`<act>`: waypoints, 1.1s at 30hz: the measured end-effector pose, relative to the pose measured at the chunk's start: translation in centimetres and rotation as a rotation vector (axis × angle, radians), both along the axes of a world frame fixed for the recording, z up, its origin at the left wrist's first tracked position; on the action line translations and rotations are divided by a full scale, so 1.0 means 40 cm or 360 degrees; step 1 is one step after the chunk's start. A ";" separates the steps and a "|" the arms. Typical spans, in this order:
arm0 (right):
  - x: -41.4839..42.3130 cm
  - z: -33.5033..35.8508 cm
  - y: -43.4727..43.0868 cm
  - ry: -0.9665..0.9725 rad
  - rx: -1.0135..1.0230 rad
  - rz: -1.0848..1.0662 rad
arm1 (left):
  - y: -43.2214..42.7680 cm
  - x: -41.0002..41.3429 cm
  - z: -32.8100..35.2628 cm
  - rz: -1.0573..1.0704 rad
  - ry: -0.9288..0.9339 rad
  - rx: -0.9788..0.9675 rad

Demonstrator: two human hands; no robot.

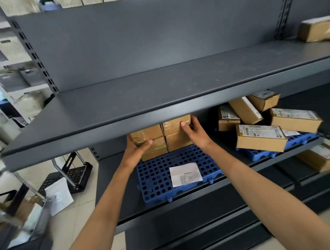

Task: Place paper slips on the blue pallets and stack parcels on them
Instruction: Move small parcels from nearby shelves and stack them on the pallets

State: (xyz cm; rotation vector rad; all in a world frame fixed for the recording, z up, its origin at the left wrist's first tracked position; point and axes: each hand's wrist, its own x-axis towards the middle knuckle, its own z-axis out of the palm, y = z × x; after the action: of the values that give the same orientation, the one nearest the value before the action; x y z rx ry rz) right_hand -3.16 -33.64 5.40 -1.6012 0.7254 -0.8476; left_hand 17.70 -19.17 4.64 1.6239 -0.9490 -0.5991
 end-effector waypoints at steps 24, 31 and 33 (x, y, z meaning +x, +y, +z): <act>-0.581 0.075 -0.144 0.0225 -0.0480 0.0041 | -0.154 -0.671 0.074 0.0510 -0.0351 -0.0409; -0.862 0.050 -0.348 0.0543 -0.0775 -0.0211 | -0.426 -0.881 0.089 0.0177 -0.0532 -0.0004; -0.907 0.023 -0.418 0.0909 -0.0922 -0.0244 | -0.492 -0.888 0.098 0.0131 -0.0698 0.0135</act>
State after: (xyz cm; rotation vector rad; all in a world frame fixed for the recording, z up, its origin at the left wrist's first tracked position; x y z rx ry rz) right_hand -39.44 -50.36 6.31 -2.3819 1.0757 -0.7487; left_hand -17.80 -38.84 8.55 1.9039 -1.1770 -0.2289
